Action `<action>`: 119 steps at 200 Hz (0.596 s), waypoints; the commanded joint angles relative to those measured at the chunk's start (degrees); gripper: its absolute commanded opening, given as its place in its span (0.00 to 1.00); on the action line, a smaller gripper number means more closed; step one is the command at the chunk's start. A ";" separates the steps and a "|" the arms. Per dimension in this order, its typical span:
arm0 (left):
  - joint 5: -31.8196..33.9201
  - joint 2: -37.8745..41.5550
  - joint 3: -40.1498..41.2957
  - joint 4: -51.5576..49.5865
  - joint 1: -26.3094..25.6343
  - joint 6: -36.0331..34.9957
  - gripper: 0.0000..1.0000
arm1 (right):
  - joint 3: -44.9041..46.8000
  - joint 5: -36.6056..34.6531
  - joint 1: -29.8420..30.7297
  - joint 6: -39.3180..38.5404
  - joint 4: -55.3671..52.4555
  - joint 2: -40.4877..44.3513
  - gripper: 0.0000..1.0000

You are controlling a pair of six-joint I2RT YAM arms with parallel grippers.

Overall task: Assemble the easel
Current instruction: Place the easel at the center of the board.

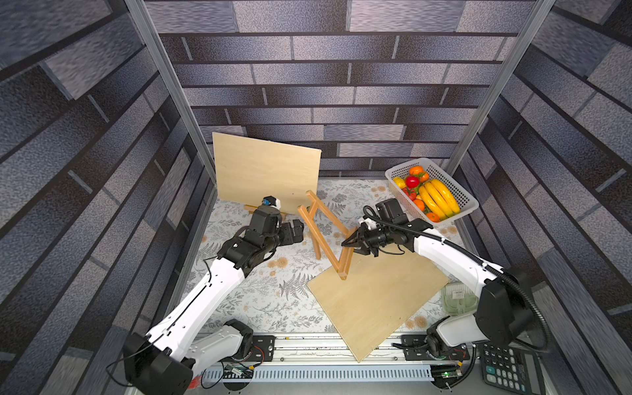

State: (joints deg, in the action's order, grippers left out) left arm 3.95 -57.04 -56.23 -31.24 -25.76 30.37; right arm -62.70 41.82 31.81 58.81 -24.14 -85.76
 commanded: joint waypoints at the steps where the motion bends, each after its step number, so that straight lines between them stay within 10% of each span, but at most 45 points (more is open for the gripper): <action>1: 11.93 10.44 1.72 -12.31 -0.15 4.59 1.00 | -3.54 0.76 2.71 1.50 7.14 -4.42 0.00; 53: 24.71 24.38 -3.15 -27.56 -0.07 8.39 1.00 | -19.25 1.28 9.70 0.02 10.32 -23.77 0.00; 119: 26.42 22.07 -11.58 -30.24 0.09 2.09 1.00 | -41.99 1.61 15.51 4.06 15.67 -43.84 0.00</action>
State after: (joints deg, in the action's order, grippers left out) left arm 28.77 -32.84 -65.82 -58.78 -25.78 35.48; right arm -100.40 41.01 46.06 59.72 -15.70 -127.92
